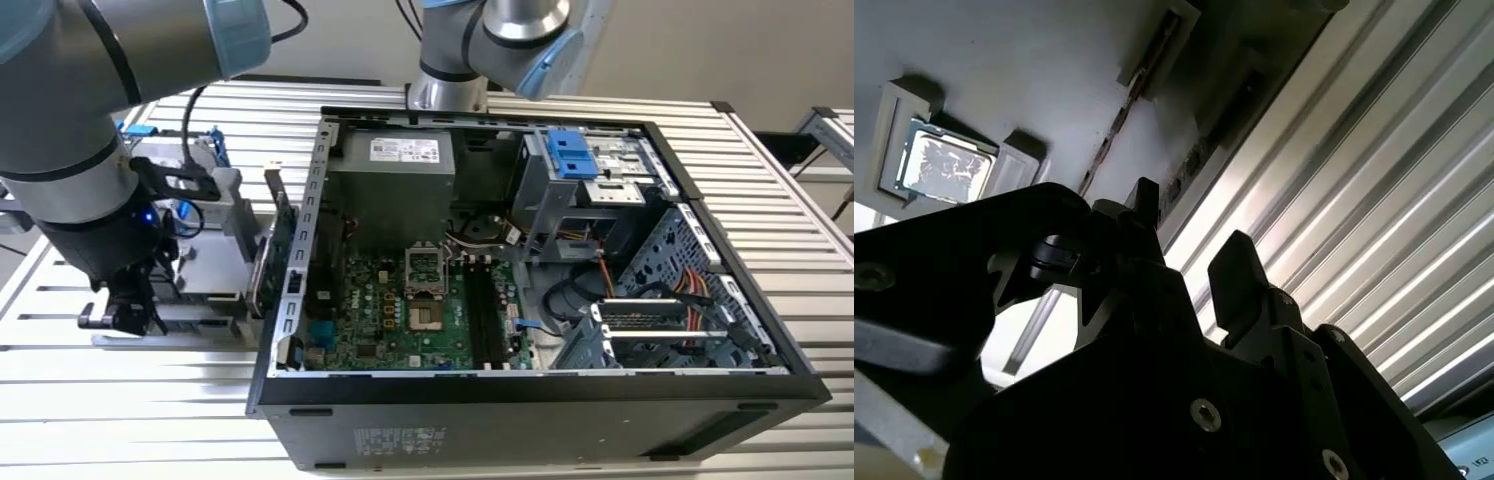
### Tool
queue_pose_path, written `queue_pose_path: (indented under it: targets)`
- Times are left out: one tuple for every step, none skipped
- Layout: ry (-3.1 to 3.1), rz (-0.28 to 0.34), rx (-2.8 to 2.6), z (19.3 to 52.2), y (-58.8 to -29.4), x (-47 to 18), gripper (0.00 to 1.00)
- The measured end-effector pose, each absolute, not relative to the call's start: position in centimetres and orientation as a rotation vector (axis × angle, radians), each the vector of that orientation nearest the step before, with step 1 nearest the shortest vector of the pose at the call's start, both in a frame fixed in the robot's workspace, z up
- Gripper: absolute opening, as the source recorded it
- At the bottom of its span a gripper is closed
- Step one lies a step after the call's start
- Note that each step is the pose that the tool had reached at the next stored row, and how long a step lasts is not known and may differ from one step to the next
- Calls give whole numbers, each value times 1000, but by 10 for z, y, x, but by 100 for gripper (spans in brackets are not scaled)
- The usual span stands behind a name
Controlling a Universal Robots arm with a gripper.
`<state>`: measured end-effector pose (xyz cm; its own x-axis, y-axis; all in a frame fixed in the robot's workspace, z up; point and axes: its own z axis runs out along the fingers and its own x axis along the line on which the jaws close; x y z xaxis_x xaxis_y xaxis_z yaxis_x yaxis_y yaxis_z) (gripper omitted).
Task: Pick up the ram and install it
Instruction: 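Pick up the ram and move it above insertion slot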
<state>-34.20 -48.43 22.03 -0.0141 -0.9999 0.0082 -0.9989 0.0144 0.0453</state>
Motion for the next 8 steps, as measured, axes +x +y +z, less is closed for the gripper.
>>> queue_pose_path:
  targets:
    - [-2210, -41, 2179, 219, -484, -342, 100]
    - [-2210, -41, 2179, 217, -483, -342, 100]
    - [-2210, -41, 2179, 216, -482, -342, 100]
    - [-2210, -41, 2179, 215, -481, -342, 100]
    - [-2210, -41, 2179, 214, -480, -342, 100]
    - [-2210, -41, 2179, 213, -479, -342, 100]
    - [-2210, -41, 2179, 212, -478, -342, 100]
    - [-2210, -41, 2179, 210, -477, -342, 100]
